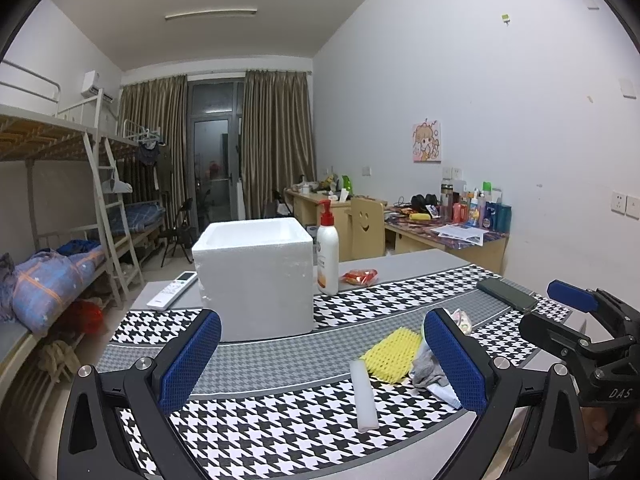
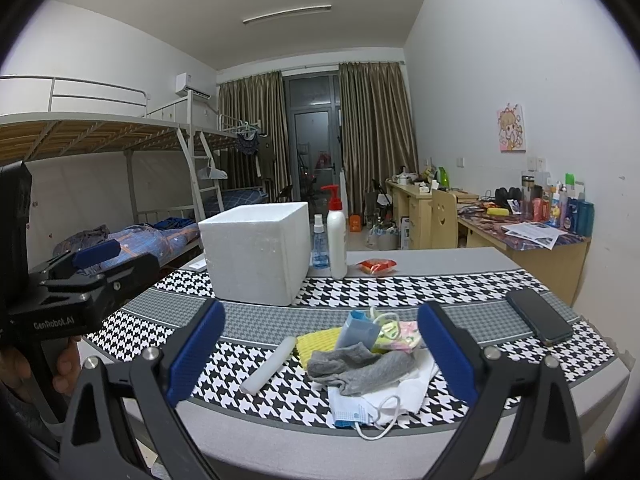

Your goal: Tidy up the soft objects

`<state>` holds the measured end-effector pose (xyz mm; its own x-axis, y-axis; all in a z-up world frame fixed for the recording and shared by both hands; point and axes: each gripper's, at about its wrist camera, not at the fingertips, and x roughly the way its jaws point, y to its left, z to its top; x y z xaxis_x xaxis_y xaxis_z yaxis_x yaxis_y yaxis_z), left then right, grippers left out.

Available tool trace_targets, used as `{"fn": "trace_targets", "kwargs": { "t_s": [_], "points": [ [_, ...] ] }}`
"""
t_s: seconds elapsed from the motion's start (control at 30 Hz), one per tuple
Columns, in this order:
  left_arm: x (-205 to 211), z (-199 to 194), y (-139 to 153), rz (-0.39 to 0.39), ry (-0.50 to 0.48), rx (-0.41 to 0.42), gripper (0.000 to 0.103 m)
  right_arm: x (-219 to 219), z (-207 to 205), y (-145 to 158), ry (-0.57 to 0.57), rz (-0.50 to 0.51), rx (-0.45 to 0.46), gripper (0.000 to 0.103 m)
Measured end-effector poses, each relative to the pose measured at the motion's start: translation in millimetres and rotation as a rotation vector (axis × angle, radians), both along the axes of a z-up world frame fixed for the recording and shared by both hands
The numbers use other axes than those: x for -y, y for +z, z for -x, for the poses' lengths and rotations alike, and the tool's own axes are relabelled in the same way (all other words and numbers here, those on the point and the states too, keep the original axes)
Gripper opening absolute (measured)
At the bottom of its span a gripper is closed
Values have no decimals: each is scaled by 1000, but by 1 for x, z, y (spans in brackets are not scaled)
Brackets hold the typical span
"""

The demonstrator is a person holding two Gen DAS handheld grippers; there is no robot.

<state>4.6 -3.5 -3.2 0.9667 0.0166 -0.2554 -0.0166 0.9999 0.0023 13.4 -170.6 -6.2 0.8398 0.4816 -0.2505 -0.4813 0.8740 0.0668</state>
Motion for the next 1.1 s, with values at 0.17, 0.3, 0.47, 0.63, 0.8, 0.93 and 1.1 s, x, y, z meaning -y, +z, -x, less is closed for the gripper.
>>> {"fn": "trace_targets", "kwargs": {
  "t_s": [0.17,0.3,0.47,0.63,0.8,0.93,1.1],
  "points": [
    [0,-1,0,0,-7,-6,102,-1,-1,0,2,0,-1,99],
    [0,-4,-1,0,-16,-15,102,-2,-2,-1,-1,1,-6,99],
    [3,-10,-5,-3,-31,-33,102,-2,-5,-2,-6,3,-14,99],
    [7,-18,-8,-8,-55,-57,102,-1,-13,-5,-23,7,-37,99],
    [9,-28,-15,-8,-75,-96,102,0,-20,-10,-40,16,-56,99],
    [14,-42,-24,-16,-91,-150,102,2,-29,-16,-58,27,-84,99],
    [17,-56,-36,-19,-106,-205,102,4,-39,-25,-79,36,-123,99]
  ]
}}
